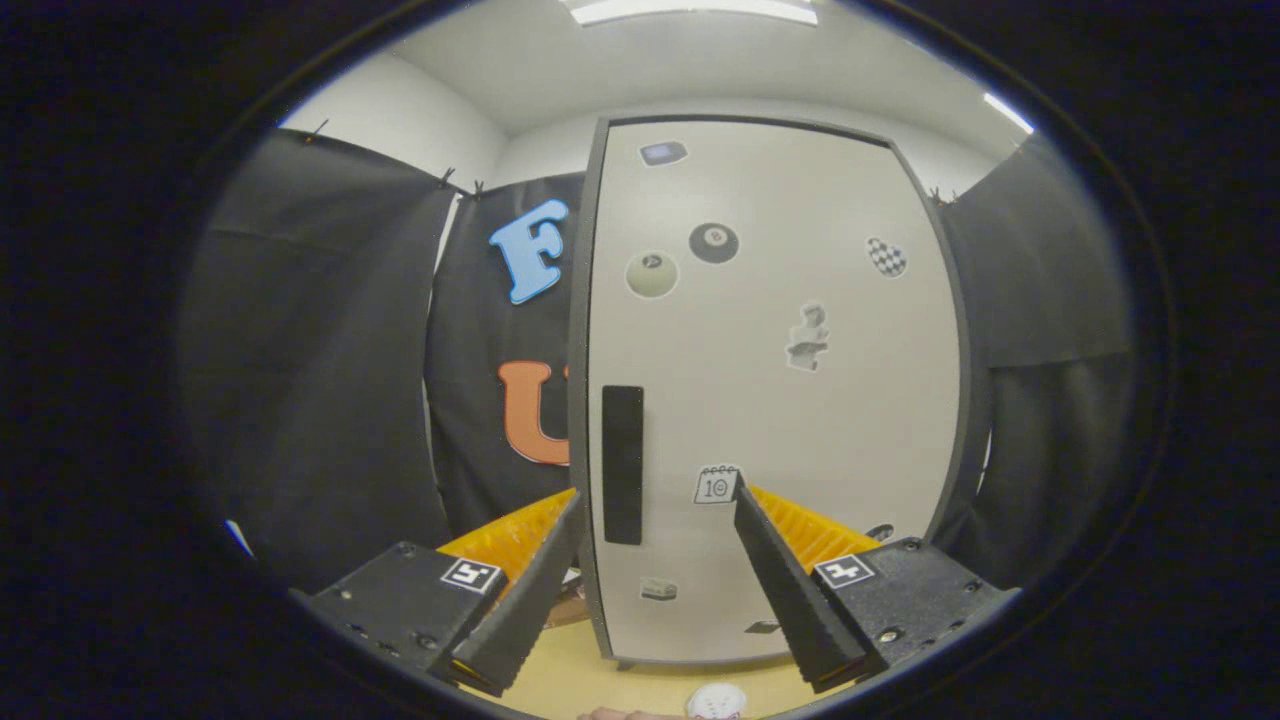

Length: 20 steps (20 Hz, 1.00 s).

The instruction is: Open the shoe cabinet door, grab the shoes and put them into the shoe cabinet, then close the shoe cabinet door.

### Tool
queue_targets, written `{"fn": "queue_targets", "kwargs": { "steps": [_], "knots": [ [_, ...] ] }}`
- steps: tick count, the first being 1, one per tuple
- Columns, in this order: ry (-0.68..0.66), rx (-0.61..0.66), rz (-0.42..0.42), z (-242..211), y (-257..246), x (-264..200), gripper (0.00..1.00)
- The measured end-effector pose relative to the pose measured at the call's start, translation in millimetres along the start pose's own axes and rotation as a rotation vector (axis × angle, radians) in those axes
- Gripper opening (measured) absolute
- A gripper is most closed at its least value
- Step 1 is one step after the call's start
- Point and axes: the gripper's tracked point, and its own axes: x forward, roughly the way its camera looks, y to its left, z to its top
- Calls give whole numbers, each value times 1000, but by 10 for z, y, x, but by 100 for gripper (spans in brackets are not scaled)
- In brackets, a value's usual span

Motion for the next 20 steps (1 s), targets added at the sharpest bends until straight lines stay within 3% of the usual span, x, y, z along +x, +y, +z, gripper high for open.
{"fn": "queue_targets", "kwargs": {
  "steps": [5,9,10,11,13,20],
  "knots": [
    [-25,13,-4,93,101,413,92],
    [36,1,-16,-8,145,650,88],
    [45,11,-23,-36,137,698,84],
    [49,28,-26,-41,119,744,64],
    [73,60,-6,-87,149,794,42],
    [129,41,-36,-154,101,787,28]
  ]
}}
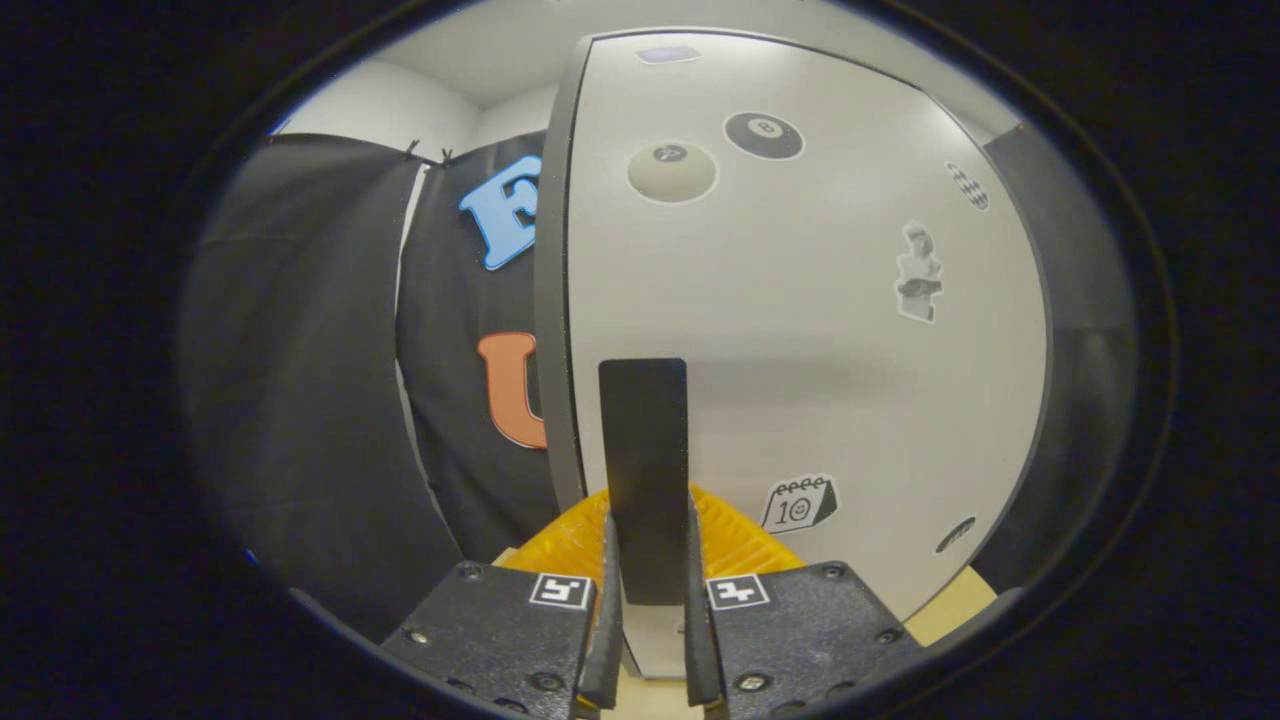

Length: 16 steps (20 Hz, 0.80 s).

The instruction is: Open the shoe cabinet door, grab the shoes and put them into the shoe cabinet, then close the shoe cabinet door.

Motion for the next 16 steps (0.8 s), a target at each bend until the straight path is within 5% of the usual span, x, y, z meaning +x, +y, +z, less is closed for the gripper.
{"fn": "queue_targets", "kwargs": {
  "steps": [16],
  "knots": [
    [15,-42,253,9,-209,-1144,22]
  ]
}}
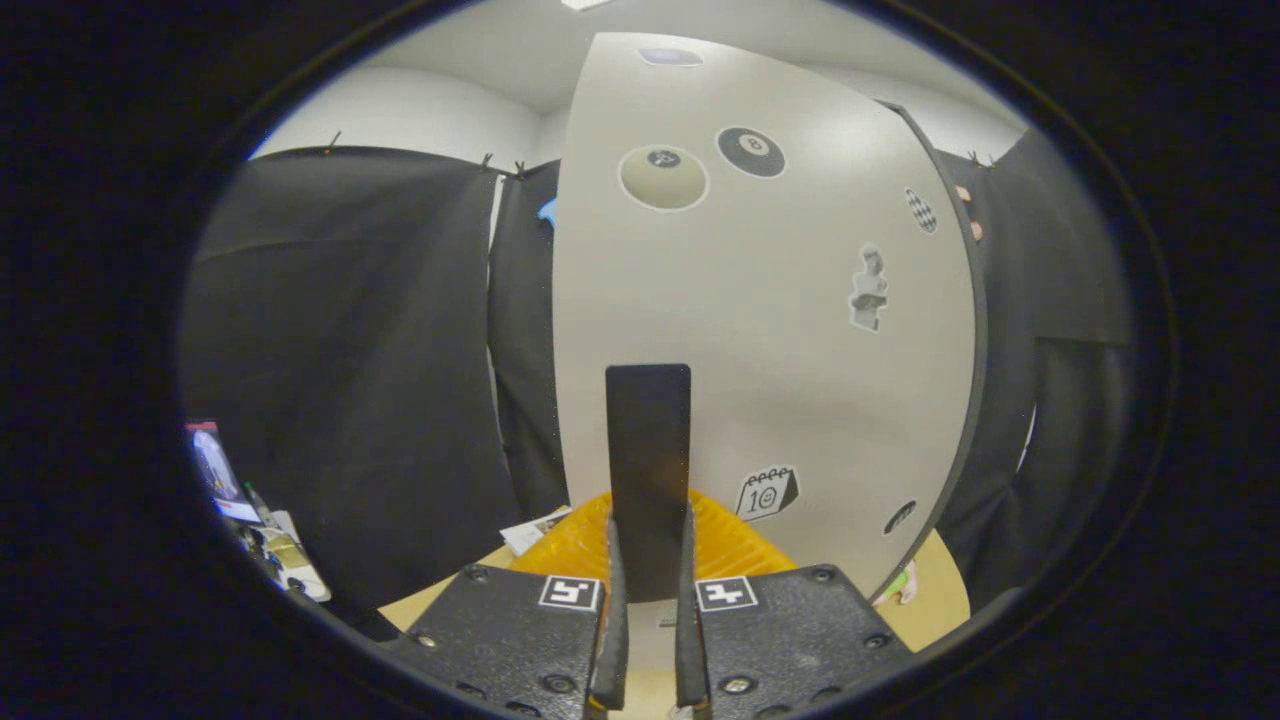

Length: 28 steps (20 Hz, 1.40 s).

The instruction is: Open the shoe cabinet door, grab the shoes and put them into the shoe cabinet, then close the shoe cabinet door.

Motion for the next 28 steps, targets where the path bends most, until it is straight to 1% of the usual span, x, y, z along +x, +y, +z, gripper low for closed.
{"fn": "queue_targets", "kwargs": {
  "steps": [2,6,9,12,14,16,20,24,27,28],
  "knots": [
    [-10,-8,16,-13,-47,-126,22],
    [-16,-35,19,-35,-178,-381,22],
    [-20,-28,-1,-35,-335,-562,21],
    [-34,-43,-52,-33,-512,-686,21],
    [-46,-50,-81,-43,-594,-726,16],
    [-60,-46,-102,-37,-690,-752,14],
    [-86,-45,-198,-17,-926,-815,10],
    [-89,-71,-275,-11,-1147,-890,6],
    [-102,-71,-382,12,-1490,-1032,4],
    [-113,-52,-380,31,-1637,-1076,4]
  ]
}}
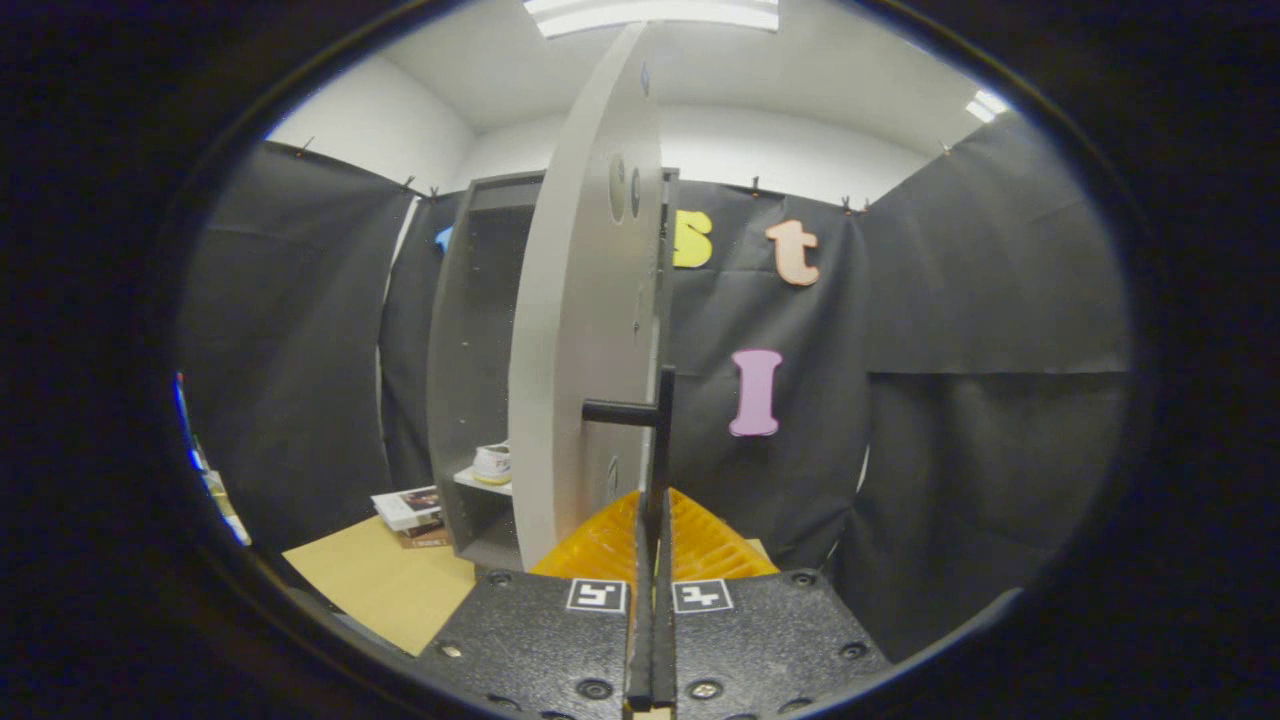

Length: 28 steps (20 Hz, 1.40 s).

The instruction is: Open the shoe cabinet door, grab the shoes and put them into the shoe cabinet, then close the shoe cabinet door.

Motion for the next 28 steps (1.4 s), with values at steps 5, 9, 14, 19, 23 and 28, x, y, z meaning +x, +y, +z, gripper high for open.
{"fn": "queue_targets", "kwargs": {
  "steps": [5,9,14,19,23,28],
  "knots": [
    [8,122,135,-82,-143,-149,3],
    [-52,33,23,-69,-218,-635,37],
    [-26,20,-76,-375,93,-1052,96],
    [-32,56,-12,-649,608,-1140,100],
    [4,74,47,-961,972,-984,100],
    [37,33,81,-1421,1379,-692,100]
  ]
}}
